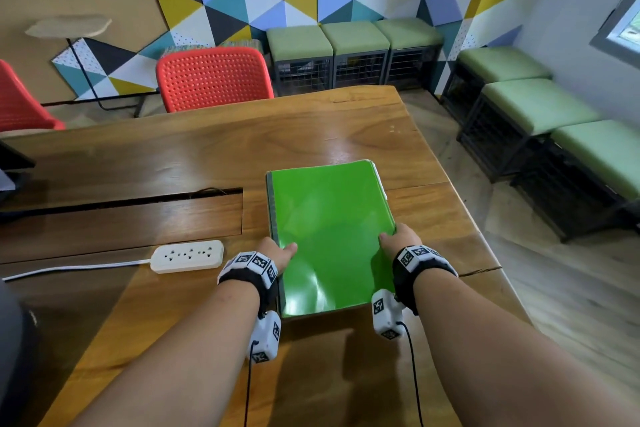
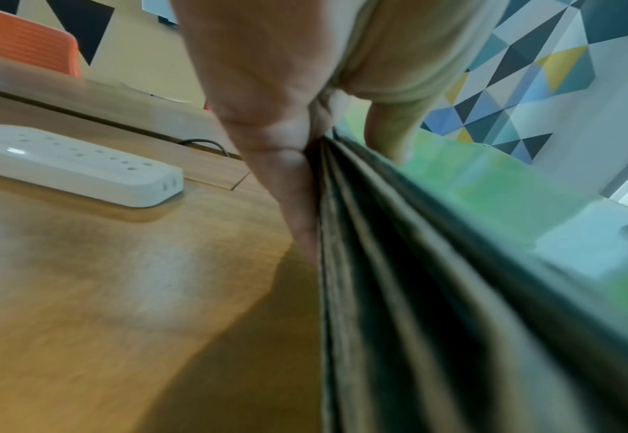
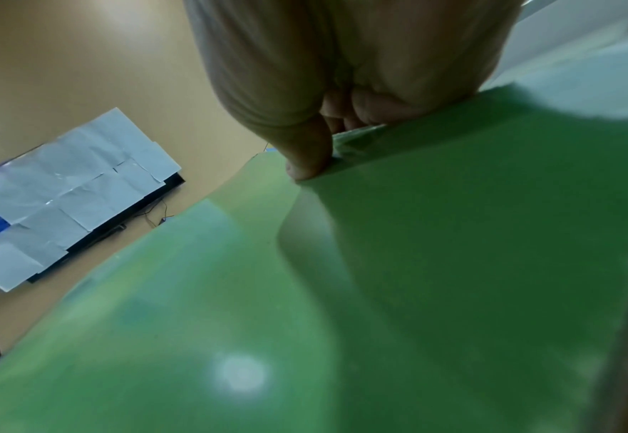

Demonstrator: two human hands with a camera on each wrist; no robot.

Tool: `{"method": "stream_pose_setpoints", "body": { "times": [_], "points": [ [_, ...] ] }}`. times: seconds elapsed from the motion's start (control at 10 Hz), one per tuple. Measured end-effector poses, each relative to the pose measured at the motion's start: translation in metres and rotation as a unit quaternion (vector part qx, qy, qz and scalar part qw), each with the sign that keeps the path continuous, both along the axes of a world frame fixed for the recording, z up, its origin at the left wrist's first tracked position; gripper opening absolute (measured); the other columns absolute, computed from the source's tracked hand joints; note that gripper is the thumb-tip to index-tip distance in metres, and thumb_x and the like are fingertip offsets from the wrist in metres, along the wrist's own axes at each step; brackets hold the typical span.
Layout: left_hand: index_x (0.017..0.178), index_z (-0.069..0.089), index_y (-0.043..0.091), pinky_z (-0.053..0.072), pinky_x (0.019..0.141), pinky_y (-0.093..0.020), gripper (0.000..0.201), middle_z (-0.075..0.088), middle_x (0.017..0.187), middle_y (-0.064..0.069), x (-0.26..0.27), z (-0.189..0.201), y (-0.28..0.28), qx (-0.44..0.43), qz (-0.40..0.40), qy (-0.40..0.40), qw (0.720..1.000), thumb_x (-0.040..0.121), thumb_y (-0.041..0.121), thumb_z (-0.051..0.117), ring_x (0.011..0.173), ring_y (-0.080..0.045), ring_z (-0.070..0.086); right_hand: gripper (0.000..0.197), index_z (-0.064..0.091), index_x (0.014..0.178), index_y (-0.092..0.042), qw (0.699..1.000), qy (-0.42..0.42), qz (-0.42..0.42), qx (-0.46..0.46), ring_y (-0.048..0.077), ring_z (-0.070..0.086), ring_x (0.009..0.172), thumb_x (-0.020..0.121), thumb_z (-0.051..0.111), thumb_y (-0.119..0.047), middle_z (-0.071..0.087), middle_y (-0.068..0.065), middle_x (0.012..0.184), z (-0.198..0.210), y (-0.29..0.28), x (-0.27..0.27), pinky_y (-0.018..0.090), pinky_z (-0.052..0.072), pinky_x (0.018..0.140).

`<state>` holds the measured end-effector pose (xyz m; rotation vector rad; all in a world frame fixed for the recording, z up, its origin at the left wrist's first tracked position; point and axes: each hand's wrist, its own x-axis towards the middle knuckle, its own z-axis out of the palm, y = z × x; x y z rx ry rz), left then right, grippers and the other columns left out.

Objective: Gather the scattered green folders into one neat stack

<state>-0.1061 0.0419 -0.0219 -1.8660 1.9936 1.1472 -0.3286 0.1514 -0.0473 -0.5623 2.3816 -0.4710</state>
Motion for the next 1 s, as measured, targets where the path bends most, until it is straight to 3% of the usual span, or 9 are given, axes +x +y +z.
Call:
{"method": "stream_pose_setpoints", "body": {
  "times": [0.4,0.6,0.7,0.8,0.9,1.0],
  "points": [
    [0.14,0.035,-0.003,0.041,0.098,-0.038,0.067,0.046,0.142,-0.02,-0.053,-0.015,-0.046,-0.004,0.007,-0.037,0.999,0.094,0.044,0.051,0.128,-0.034,0.048,0.04,0.052,0.126,-0.002,1.0,0.014,0.018,0.0,0.029,0.059,0.108,0.094,0.055,-0.026,0.059,0.016,0.123,-0.028,-0.049,-0.045,0.037,0.052,0.089],
    [0.126,0.051,-0.004,0.046,0.088,-0.038,0.065,0.059,0.126,-0.019,-0.055,-0.037,-0.06,-0.012,-0.021,-0.104,0.994,0.09,0.049,0.055,0.114,-0.034,0.059,0.049,0.046,0.133,-0.01,0.993,0.07,0.04,0.088,0.032,0.04,0.126,0.093,0.054,-0.038,0.037,0.013,0.14,-0.048,-0.061,-0.044,0.045,0.04,0.101],
    [0.115,0.059,-0.001,0.045,0.079,-0.035,0.061,0.065,0.117,-0.018,-0.056,-0.038,-0.064,-0.025,-0.034,-0.131,0.99,0.087,0.053,0.056,0.106,-0.033,0.063,0.05,0.042,0.135,-0.008,0.993,0.06,0.032,0.092,0.032,0.041,0.125,0.093,0.055,-0.034,0.037,0.014,0.139,-0.051,-0.064,-0.041,0.044,0.04,0.102],
    [0.117,0.059,0.0,0.047,0.082,-0.036,0.06,0.064,0.121,-0.018,-0.057,-0.038,-0.063,-0.008,-0.04,-0.128,0.991,0.088,0.051,0.055,0.107,-0.033,0.063,0.052,0.036,0.14,-0.008,0.993,0.056,0.039,0.091,0.032,0.041,0.127,0.095,0.051,-0.028,0.037,0.015,0.14,-0.051,-0.066,-0.04,0.045,0.039,0.104],
    [0.103,0.061,0.005,0.044,0.081,-0.031,0.049,0.064,0.105,-0.016,-0.058,-0.031,-0.063,0.009,-0.04,-0.113,0.993,0.089,0.051,0.051,0.092,-0.029,0.062,0.057,0.026,0.147,-0.014,0.997,0.025,0.029,0.071,0.033,0.036,0.132,0.095,0.047,-0.021,0.033,0.013,0.147,-0.041,-0.06,-0.039,0.049,0.035,0.106],
    [0.068,0.043,0.01,0.035,0.063,-0.021,0.039,0.043,0.073,-0.003,-0.056,-0.01,-0.065,0.041,-0.009,-0.024,0.999,0.098,0.034,0.042,0.071,-0.022,0.045,0.056,0.025,0.146,-0.016,0.997,0.012,0.017,0.068,0.036,0.036,0.132,0.095,0.047,-0.024,0.03,0.013,0.148,-0.029,-0.055,-0.038,0.052,0.034,0.107]
  ]
}}
